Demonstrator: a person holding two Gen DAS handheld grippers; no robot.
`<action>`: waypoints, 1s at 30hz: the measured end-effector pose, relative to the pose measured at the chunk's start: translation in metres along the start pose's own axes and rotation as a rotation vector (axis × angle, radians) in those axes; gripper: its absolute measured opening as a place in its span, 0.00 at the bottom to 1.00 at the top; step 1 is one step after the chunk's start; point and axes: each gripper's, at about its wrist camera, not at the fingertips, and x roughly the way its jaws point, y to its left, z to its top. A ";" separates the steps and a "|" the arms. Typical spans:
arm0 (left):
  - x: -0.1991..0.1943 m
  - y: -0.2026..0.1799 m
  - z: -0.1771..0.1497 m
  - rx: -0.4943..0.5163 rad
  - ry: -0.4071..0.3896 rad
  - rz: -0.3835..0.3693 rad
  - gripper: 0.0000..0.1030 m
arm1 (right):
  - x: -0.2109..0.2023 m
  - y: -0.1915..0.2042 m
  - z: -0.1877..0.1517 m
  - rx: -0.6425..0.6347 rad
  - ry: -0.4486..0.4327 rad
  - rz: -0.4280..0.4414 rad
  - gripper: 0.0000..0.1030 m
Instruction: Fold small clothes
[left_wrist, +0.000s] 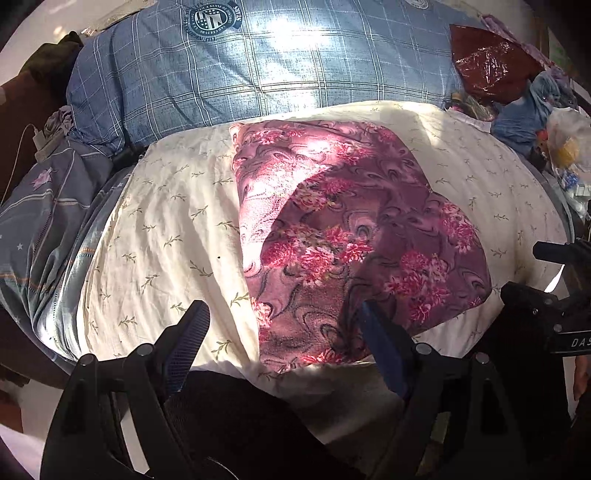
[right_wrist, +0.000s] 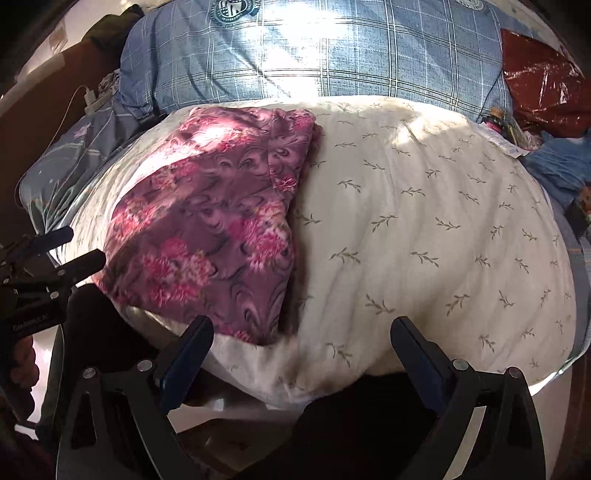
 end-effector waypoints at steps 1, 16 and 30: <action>-0.002 -0.001 -0.001 0.007 -0.006 -0.001 0.81 | -0.003 0.001 -0.001 -0.005 -0.009 -0.011 0.95; -0.020 -0.012 -0.025 0.051 0.016 -0.013 0.81 | -0.024 0.021 -0.014 -0.074 -0.086 -0.049 0.95; -0.026 0.014 -0.029 0.012 0.030 0.014 0.81 | -0.019 0.034 -0.004 -0.131 -0.071 -0.095 0.96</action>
